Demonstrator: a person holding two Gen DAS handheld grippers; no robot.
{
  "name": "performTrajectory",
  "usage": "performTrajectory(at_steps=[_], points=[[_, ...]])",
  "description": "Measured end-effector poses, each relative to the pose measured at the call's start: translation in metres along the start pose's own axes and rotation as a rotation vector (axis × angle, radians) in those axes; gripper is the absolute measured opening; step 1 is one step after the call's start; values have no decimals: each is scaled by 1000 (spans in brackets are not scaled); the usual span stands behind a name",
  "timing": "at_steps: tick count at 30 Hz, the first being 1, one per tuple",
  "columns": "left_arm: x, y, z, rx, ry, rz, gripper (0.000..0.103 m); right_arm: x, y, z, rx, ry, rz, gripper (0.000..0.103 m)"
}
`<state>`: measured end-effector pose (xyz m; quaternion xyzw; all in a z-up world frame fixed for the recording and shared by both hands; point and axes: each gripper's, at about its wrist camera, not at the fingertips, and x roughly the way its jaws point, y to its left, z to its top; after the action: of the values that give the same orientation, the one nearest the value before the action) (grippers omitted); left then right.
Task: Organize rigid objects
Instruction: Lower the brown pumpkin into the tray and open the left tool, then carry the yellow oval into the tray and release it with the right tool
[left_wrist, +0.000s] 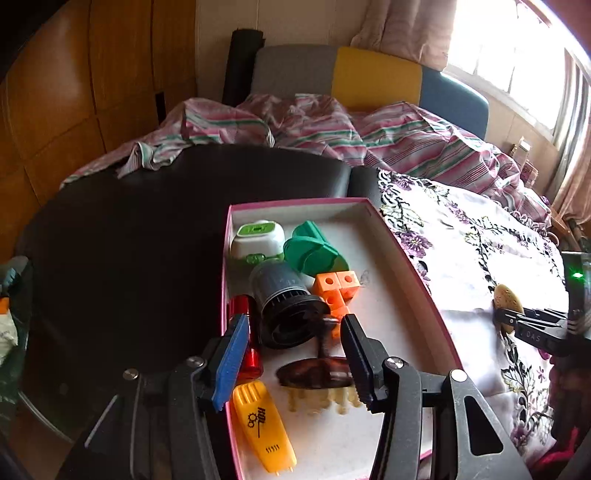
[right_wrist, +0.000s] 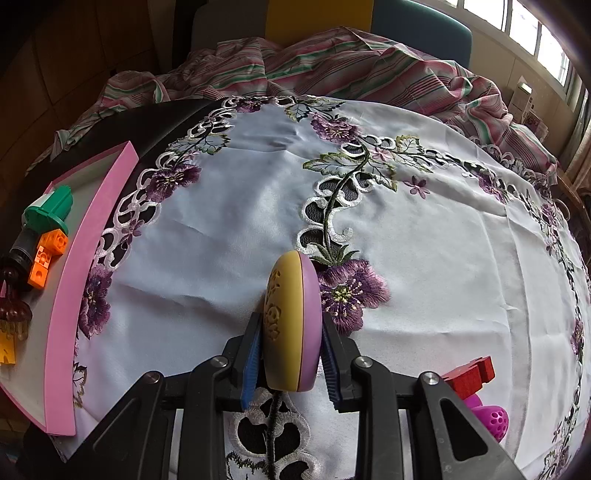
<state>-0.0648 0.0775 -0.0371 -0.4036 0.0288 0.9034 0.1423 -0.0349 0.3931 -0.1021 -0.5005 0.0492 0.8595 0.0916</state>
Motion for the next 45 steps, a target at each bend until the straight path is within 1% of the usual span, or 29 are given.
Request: performTrajectory(at_steps=[14, 22, 32, 36, 38, 45], points=[[-40, -3, -1, 30, -62, 44, 53, -1, 0, 0, 0, 0, 0, 29], [-46, 3, -8, 24, -62, 58, 53, -5, -1, 1, 7, -8, 5, 29], [-52, 17, -14, -3, -65, 78, 53, -2, 0, 0, 9, 4, 5, 29], [-51, 23, -16, -14, -56, 88, 53, -16, 5, 5, 18, -20, 24, 29], [-51, 27, -17, -24, -54, 92, 53, -27, 13, 7, 19, -44, 52, 29], [-51, 36, -20, -45, -53, 97, 53, -59, 66, 10, -33, -103, 167, 29]])
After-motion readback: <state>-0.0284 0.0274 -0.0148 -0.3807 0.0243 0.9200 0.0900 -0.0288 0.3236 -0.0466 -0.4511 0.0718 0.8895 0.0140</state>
